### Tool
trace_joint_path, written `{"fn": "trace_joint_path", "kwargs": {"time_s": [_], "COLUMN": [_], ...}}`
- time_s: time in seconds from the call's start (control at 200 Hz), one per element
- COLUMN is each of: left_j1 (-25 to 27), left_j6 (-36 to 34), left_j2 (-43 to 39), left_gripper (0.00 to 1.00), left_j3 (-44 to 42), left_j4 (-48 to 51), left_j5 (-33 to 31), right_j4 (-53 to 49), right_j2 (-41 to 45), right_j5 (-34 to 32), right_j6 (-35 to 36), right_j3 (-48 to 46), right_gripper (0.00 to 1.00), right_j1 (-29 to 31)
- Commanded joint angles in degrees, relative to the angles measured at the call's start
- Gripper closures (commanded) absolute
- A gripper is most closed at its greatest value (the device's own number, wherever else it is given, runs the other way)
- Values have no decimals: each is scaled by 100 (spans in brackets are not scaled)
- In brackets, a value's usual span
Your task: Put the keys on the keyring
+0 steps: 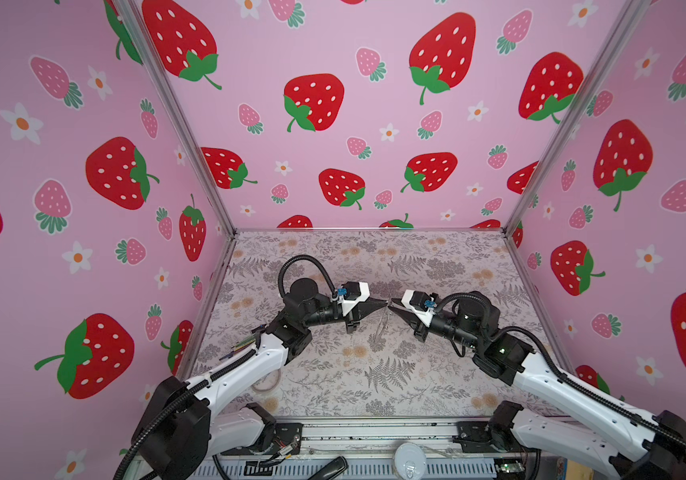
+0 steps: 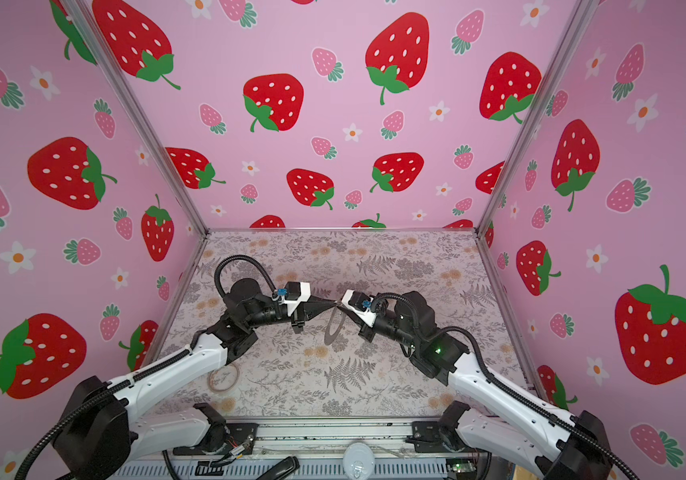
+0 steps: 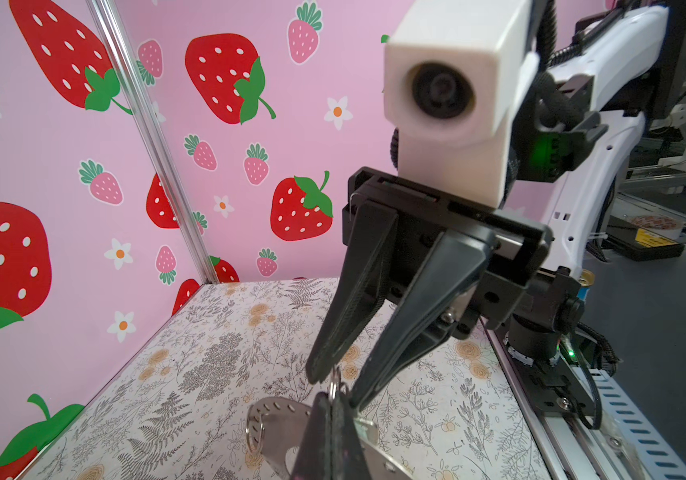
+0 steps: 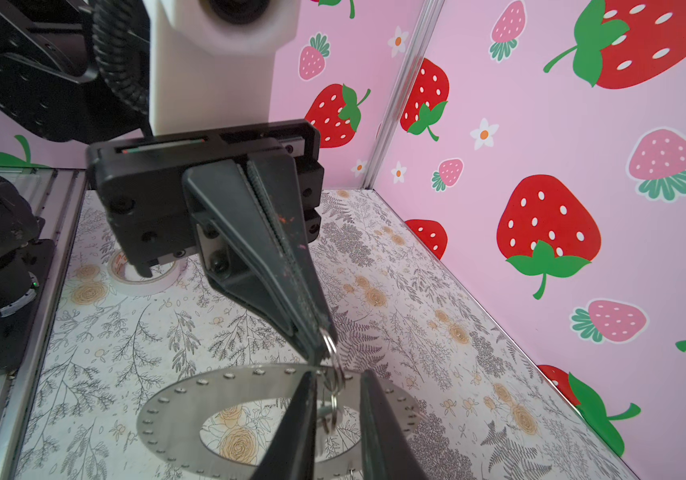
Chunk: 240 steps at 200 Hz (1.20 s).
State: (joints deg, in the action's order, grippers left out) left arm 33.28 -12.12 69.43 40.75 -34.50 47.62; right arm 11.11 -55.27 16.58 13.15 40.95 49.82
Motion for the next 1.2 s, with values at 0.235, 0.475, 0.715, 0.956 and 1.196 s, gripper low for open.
{"fn": "trace_joint_path", "kwargs": {"time_s": [0.235, 0.475, 0.715, 0.956, 1.196], "left_j1": [29, 30, 264, 765, 870], "left_j6": [-204, -931, -2132, -3009, -3215], "left_j2": [-4, -225, -616, -698, -629], "left_gripper": [100, 63, 56, 62, 69], "left_j3": [75, 159, 62, 82, 227], "left_j4": [-36, 811, 1462, 1943, 2270], "left_j5": [187, -726, -1856, -2741, -3222], "right_j4": [68, -809, -2552, -3333, -3635], "right_j2": [33, -31, -694, -1240, -1445], "right_j5": [273, 163, 29, -65, -57], "right_j6": [12, 75, 214, 293, 311], "right_j3": [61, 366, 1345, 1898, 2069], "right_gripper": [97, 100, 100, 100, 100], "right_j1": [-64, -115, -129, -124, -124]}}
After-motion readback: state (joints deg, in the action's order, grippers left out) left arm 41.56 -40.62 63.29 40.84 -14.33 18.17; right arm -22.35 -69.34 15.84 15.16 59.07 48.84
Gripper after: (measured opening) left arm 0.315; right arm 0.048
